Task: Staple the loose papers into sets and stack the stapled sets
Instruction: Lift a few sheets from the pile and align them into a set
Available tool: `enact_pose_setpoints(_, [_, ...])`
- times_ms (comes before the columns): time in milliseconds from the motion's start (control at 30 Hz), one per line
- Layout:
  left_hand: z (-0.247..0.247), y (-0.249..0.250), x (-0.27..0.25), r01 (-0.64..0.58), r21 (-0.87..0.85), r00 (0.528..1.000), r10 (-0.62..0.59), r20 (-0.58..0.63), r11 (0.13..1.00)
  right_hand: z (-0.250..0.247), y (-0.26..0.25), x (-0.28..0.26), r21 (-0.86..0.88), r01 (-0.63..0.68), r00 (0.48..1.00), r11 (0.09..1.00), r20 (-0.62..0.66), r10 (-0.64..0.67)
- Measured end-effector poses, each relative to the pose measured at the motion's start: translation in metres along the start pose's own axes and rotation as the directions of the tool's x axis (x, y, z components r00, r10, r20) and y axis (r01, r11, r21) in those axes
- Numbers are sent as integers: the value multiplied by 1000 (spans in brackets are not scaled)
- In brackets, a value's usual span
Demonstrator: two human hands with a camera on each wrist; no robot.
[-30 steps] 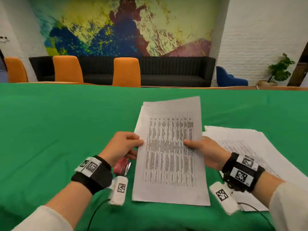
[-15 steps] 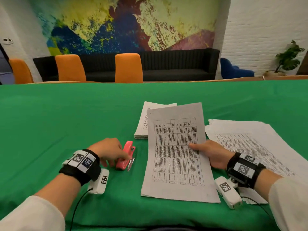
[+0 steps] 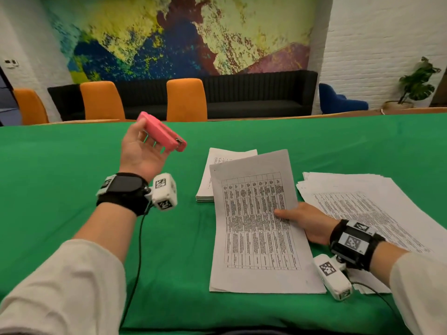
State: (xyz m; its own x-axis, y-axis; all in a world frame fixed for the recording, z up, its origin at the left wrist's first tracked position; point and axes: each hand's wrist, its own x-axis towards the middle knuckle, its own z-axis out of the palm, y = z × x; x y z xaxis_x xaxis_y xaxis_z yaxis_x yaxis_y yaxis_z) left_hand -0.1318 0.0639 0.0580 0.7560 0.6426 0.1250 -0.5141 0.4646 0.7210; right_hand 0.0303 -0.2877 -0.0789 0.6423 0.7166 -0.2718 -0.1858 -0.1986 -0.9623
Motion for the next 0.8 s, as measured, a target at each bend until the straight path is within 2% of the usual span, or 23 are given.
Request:
enact_pose_setpoints(33, [10, -4, 5, 0, -81, 999, -3, -38, 997, 0, 0, 0, 2, 0, 1000, 1000, 1, 0])
enact_pose_setpoints(67, [22, -9, 8, 8, -85, 998, -14, -68, 996, 0, 1, 1, 4, 1, 1000, 1000, 3, -1])
enact_pose_setpoints(133, [45, -22, 15, 9, 51, 991, -2, -132, 999, -1, 1, 2, 5, 5, 1000, 1000, 14, -5])
enact_pose_setpoints(167, [57, -29, 18, -23, 171, 988, 49, -146, 985, -1, 1, 2, 6, 6, 1000, 1000, 17, -6])
enact_pose_setpoints(233, [77, -47, 22, -132, 435, 974, 198, -111, 891, -1, 2, 3, 12, 7, 1000, 1000, 19, -7])
enact_pose_setpoints(300, [91, -68, 25, -214, 596, 959, 283, -24, 774, -1, 2, 3, 21, 11, 1000, 1000, 27, -11])
enact_pose_setpoints(400, [93, -99, 32, -226, 713, 964, 259, 64, 664, -1, 2, 3, 38, 16, 999, 999, 35, -17])
enact_pose_setpoints(500, [85, -122, 34, -231, 811, 961, 255, 104, 538, -2, 4, 4, 48, 19, 999, 999, 29, -20])
enact_pose_setpoints(567, [76, -132, 37, -215, 846, 966, 233, 111, 489, -3, 5, 6, 44, 21, 999, 999, 26, -22])
enact_pose_setpoints(667, [61, -138, 41, -159, 851, 977, 203, 64, 500, -5, 6, 6, 54, 20, 1000, 998, 13, -21])
enact_pose_setpoints(800, [39, -137, 47, -68, 775, 973, 215, -88, 628, -6, 5, 7, 61, 14, 1000, 998, 4, -14])
